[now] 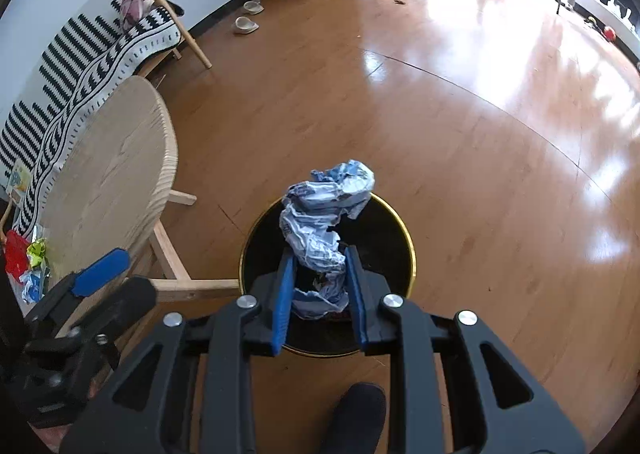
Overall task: Collect trash
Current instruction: 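Carry the red box and foil over the bin and open both tools, then grasp the white paper wrapper with the left tool while the right tool grasps the green-and-white cigarette box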
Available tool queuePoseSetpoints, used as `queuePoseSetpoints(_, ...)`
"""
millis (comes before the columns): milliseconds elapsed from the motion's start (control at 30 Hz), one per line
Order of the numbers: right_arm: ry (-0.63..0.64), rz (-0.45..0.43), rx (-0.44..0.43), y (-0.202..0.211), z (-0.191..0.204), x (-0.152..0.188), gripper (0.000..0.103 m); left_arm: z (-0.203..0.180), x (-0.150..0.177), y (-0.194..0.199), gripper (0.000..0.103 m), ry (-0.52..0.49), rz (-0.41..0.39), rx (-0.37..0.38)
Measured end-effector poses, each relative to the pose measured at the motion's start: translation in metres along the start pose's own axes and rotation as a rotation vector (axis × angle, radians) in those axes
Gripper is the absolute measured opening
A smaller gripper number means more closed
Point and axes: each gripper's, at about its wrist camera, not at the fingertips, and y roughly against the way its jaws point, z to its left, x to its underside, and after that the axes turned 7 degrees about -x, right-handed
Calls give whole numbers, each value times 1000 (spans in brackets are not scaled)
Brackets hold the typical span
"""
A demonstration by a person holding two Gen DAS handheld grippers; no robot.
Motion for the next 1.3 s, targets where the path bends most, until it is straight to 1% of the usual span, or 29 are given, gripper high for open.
queuePoseSetpoints(33, 6, 5, 0, -2, 4, 0, 36, 3, 1, 4, 85, 6, -3, -4)
queuePoseSetpoints(67, 9, 9, 2, -4, 8, -1, 57, 8, 1, 9, 86, 12, -9, -13)
queuePoseSetpoints(100, 12, 5, 5, -4, 13, -1, 71, 13, 2, 14, 87, 17, -14, -19)
queuePoseSetpoints(200, 32, -10, 12, -5, 29, -3, 72, 27, 5, 31, 89, 41, -34, -42)
queuePoseSetpoints(267, 40, -9, -7, -7, 42, -3, 72, 42, 10, 47, 89, 53, -51, -63)
queuePoseSetpoints(400, 96, -12, -52, -11, 90, -1, 72, 79, 20, 77, 89, 84, -80, -128)
queuePoseSetpoints(433, 108, -14, -69, -12, 101, 0, 72, 92, 24, 90, 89, 94, -93, -156)
queuePoseSetpoints(533, 163, -7, -148, -16, 151, 5, 72, 132, 34, 121, 89, 135, -122, -237)
queuePoseSetpoints(633, 230, 10, -225, -23, 211, 13, 72, 186, 50, 158, 89, 216, -165, -322)
queuePoseSetpoints(667, 266, 20, -258, -27, 238, 18, 72, 204, 54, 169, 89, 244, -172, -346)
queuePoseSetpoints(700, 291, 26, -276, -29, 257, 22, 72, 223, 57, 179, 89, 271, -177, -374)
queuePoseSetpoints(800, 374, 46, -313, -37, 314, 36, 72, 290, 77, 215, 89, 374, -209, -521)
queuePoseSetpoints(900, 444, 74, -332, -50, 360, 57, 72, 337, 89, 235, 89, 417, -213, -643)
queuePoseSetpoints(933, 456, 79, -334, -53, 368, 60, 72, 348, 91, 236, 89, 422, -207, -667)
queuePoseSetpoints(1033, 492, 104, -341, -67, 401, 71, 72, 377, 91, 233, 89, 434, -186, -672)
queuePoseSetpoints(1067, 504, 112, -343, -73, 410, 73, 72, 373, 100, 233, 89, 435, -182, -673)
queuePoseSetpoints(1133, 514, 125, -344, -82, 420, 76, 72, 384, 95, 223, 89, 432, -163, -682)
queuePoseSetpoints(1200, 518, 139, -347, -92, 431, 79, 72, 390, 96, 216, 86, 440, -156, -681)
queuePoseSetpoints(1233, 522, 145, -348, -96, 436, 80, 72, 394, 95, 212, 81, 443, -150, -682)
queuePoseSetpoints(1267, 525, 150, -350, -101, 442, 81, 72, 398, 95, 209, 69, 446, -142, -687)
queuePoseSetpoints(1300, 528, 156, -355, -105, 447, 82, 72, 402, 96, 206, 61, 448, -136, -686)
